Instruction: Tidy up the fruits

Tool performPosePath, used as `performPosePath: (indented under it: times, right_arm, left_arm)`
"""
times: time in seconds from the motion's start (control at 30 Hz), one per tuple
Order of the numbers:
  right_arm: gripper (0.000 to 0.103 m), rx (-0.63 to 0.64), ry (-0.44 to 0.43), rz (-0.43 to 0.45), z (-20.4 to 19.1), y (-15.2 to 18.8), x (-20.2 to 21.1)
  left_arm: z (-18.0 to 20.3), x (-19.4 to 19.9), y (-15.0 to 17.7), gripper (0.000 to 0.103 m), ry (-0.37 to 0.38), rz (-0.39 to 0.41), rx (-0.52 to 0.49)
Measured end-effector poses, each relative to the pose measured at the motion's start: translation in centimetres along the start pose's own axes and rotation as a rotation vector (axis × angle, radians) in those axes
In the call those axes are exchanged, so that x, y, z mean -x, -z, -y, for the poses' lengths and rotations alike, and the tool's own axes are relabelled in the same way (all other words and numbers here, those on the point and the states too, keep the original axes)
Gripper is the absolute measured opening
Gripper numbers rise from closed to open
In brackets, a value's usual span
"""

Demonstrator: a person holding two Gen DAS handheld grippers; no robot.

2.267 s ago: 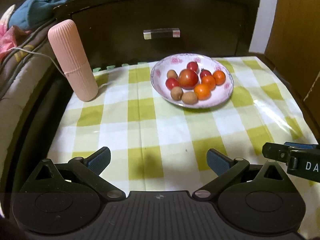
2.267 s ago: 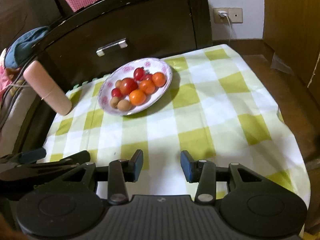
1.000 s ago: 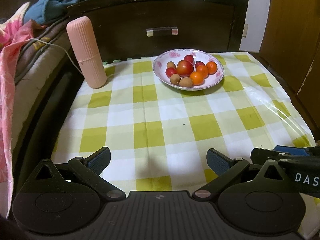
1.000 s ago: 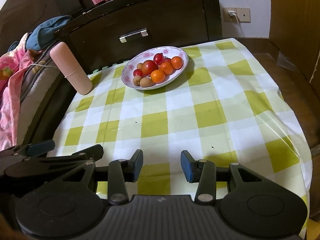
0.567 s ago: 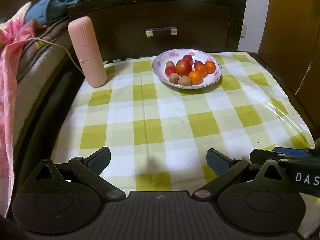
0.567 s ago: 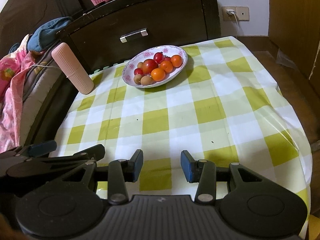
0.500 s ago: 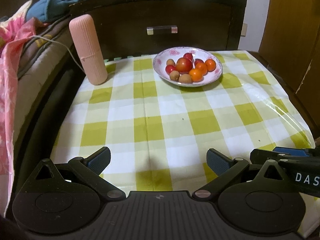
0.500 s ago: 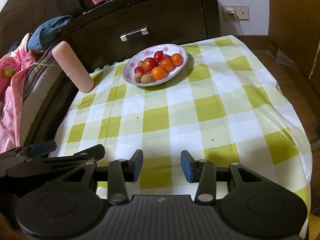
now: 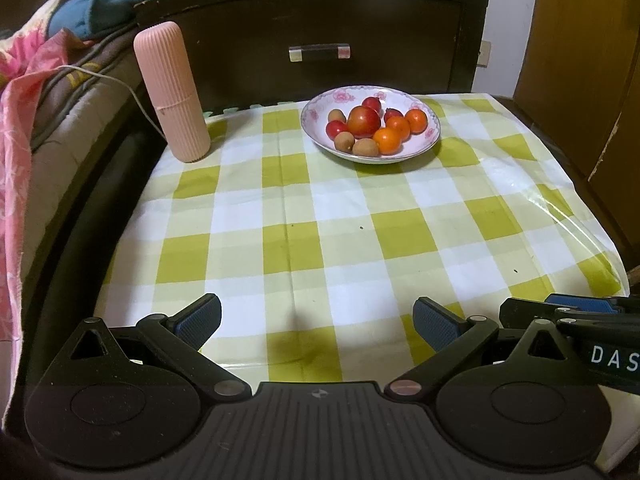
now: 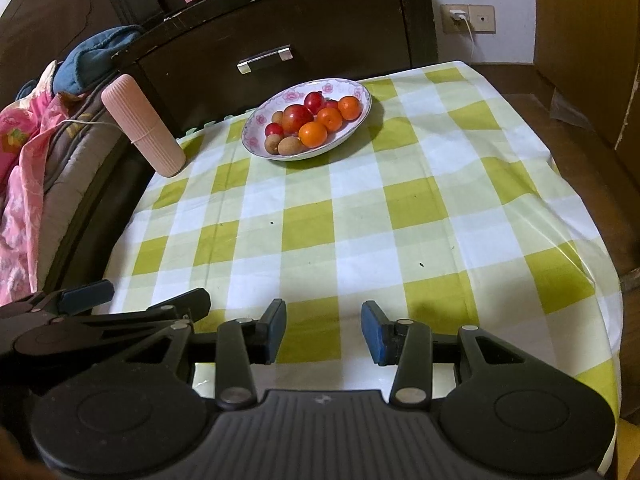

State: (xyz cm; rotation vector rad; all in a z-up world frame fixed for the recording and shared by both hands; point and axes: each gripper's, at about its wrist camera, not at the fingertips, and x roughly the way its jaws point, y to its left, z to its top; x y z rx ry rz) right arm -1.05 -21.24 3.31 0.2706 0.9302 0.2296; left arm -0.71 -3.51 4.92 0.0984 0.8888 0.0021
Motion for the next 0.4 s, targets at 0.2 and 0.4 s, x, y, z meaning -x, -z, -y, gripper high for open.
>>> performPosePath:
  times: [0.2, 0.4]
  right_arm:
    - [0.04, -0.001, -0.001, 0.001, 0.04, 0.01, -0.02]
    - [0.046, -0.005, -0.001, 0.001, 0.15, 0.04, -0.07]
  left_arm:
    - [0.06, 0.02, 0.04, 0.103, -0.001, 0.003, -0.003]
    - [-0.01, -0.05, 0.07, 0.103, -0.002, -0.002, 0.003]
